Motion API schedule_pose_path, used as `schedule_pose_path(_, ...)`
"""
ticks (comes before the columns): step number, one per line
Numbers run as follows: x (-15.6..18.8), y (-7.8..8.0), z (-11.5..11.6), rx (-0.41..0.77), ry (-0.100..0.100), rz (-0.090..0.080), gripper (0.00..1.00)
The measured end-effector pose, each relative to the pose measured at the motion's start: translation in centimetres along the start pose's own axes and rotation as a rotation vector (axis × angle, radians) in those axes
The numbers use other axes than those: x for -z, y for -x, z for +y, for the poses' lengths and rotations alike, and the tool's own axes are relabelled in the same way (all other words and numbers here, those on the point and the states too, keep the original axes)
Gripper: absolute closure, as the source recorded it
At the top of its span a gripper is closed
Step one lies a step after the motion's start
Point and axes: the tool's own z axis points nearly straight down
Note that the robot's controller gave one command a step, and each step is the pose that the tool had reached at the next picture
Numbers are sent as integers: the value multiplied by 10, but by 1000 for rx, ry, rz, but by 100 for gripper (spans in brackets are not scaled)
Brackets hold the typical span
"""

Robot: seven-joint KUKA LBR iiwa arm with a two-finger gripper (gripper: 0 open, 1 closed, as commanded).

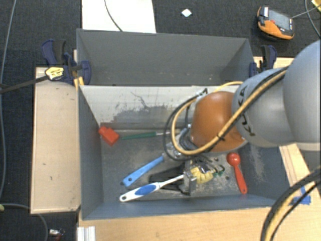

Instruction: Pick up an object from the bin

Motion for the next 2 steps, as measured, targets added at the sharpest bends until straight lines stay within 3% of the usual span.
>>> schedule_pose_path(1, 0, -19, 2, -102, 6, 3, 100)
schedule_pose_path(2, 0, -19, 2, -101, 6, 2, 100)
